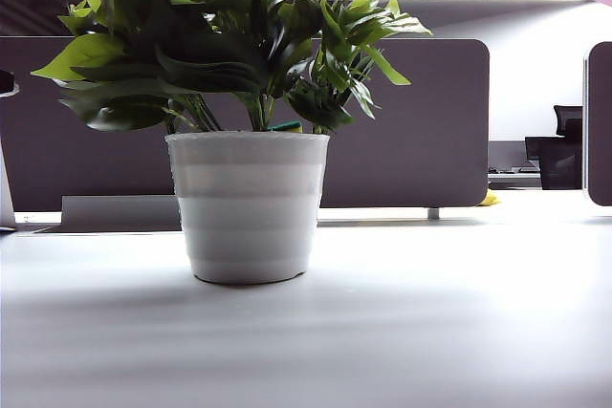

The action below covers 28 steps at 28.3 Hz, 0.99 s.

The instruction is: Pick up the watering can from the table, water the potted plant, and put the can back.

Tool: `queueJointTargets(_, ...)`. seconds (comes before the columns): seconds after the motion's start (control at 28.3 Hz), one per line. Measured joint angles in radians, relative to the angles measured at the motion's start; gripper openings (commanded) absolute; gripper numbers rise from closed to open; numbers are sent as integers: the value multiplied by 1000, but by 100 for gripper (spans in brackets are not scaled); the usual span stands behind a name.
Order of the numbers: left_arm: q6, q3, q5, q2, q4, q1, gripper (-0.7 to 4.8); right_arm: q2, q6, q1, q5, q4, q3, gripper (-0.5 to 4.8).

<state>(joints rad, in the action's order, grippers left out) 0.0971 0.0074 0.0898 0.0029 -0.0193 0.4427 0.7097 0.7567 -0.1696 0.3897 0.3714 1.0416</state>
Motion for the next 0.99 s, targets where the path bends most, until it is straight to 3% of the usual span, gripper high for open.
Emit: queueJointTargets(0.99,0,0,0,0,0,0,-5,55,87,0,-1,-52,49,-8)
